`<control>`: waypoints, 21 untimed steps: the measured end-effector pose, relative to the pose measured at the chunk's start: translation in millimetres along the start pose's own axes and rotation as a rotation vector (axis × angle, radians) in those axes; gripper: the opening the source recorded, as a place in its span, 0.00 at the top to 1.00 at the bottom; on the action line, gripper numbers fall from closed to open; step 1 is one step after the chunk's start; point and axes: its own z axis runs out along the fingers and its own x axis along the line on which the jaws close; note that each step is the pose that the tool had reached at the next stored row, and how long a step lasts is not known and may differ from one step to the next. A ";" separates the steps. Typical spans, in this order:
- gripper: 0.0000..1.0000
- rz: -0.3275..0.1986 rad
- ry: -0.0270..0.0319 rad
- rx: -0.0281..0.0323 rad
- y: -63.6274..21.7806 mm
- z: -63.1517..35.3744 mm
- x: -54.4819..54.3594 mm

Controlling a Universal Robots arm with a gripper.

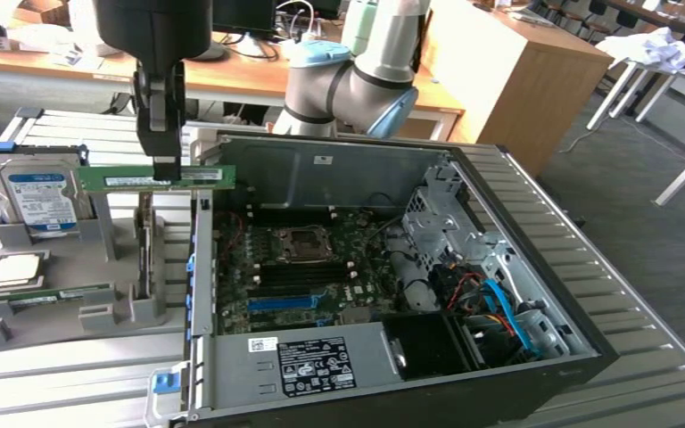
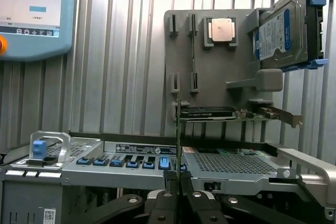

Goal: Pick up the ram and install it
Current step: 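Pick up the ram and move it above insertion slot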

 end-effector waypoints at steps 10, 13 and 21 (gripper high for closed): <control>0.87 0.000 0.0000 0.0000 -5.6 0.0 0.3; 0.87 0.000 0.0000 0.0000 -7.3 0.0 0.4; 0.87 0.000 0.0000 -0.0001 -11.7 0.0 0.6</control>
